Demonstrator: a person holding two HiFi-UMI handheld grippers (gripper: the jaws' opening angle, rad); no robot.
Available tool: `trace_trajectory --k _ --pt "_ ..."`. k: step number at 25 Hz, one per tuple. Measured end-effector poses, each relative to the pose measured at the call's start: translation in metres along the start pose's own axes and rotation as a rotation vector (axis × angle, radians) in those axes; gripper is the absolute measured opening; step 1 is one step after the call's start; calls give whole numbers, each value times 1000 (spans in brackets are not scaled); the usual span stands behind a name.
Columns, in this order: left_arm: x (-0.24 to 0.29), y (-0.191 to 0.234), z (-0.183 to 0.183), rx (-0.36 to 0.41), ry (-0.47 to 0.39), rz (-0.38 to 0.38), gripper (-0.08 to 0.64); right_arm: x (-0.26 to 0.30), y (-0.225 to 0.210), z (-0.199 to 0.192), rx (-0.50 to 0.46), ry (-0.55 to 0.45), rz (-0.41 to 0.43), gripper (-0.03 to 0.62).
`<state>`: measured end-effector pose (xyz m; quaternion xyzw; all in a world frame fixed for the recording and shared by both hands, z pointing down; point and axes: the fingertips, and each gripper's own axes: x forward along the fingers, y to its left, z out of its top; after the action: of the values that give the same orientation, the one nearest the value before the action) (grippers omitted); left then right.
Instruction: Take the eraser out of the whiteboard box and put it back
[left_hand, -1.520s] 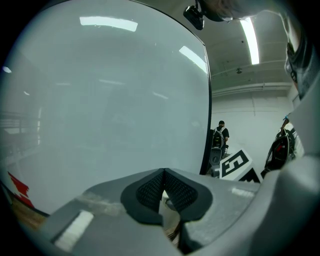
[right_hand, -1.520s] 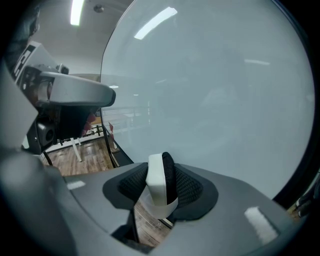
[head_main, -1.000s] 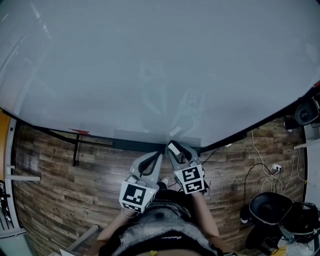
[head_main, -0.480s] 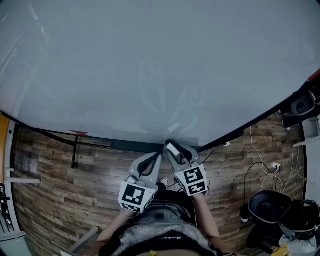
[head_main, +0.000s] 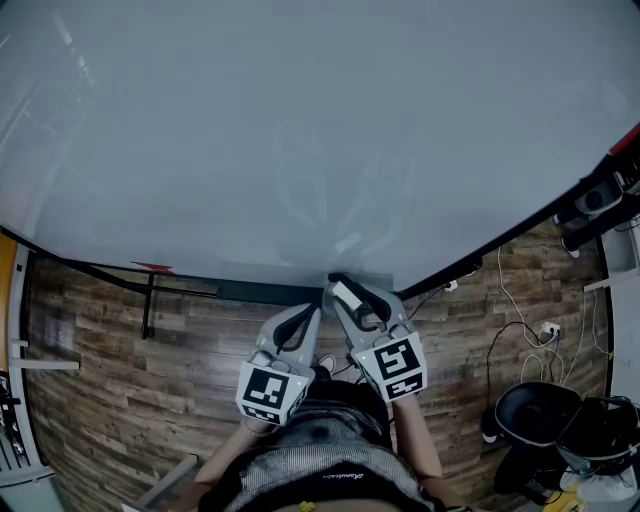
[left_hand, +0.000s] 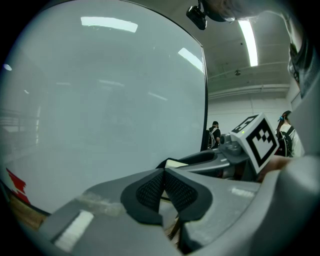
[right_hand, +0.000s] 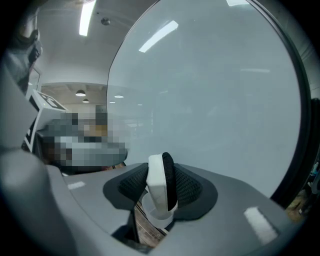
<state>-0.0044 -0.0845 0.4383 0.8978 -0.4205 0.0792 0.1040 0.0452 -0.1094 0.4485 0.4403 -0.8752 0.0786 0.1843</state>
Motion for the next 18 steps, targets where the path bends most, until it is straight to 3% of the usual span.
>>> trace_trajectory --k 18 --pt "4 -5 -3 -1 -1 0 0 -31 5 54 -25 -44 11 161"
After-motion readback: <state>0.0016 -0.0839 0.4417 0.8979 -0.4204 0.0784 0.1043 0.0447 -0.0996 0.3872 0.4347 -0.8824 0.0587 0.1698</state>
